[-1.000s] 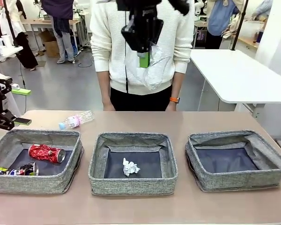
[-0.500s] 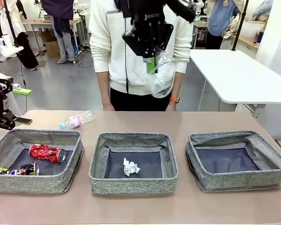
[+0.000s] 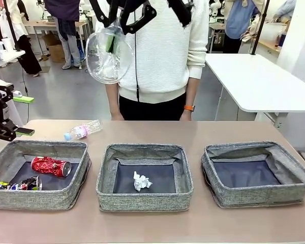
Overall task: Sort the waste into the appropriate baskets.
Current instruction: Pick up the waste item pointed out by the person.
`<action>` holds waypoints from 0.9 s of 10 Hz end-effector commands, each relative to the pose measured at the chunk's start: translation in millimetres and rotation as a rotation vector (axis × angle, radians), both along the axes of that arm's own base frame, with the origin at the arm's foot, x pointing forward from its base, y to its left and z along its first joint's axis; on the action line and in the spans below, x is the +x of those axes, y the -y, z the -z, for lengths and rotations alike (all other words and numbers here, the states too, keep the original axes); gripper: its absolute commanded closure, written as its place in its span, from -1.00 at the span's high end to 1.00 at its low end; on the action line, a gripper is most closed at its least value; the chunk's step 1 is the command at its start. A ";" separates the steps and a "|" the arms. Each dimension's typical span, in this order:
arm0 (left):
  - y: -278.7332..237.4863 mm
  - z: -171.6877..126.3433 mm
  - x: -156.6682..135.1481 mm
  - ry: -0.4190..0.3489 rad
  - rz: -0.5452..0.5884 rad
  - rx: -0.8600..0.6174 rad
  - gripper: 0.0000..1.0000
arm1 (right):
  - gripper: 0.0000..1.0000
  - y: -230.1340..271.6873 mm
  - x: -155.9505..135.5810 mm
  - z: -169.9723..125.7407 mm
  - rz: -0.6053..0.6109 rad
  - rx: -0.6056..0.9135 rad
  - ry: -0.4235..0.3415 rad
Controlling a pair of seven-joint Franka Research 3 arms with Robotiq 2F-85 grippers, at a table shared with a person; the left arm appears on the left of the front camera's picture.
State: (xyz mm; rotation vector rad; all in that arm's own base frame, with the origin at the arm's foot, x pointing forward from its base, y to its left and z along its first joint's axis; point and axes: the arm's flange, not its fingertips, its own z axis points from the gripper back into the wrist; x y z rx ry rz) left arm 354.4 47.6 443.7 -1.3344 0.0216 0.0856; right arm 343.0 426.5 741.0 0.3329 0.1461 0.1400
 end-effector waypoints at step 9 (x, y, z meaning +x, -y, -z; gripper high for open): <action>-1.0 -0.9 -2.0 0.021 0.005 -0.010 1.00 | -0.97 -1.8 -1.4 3.7 0.026 -0.010 0.002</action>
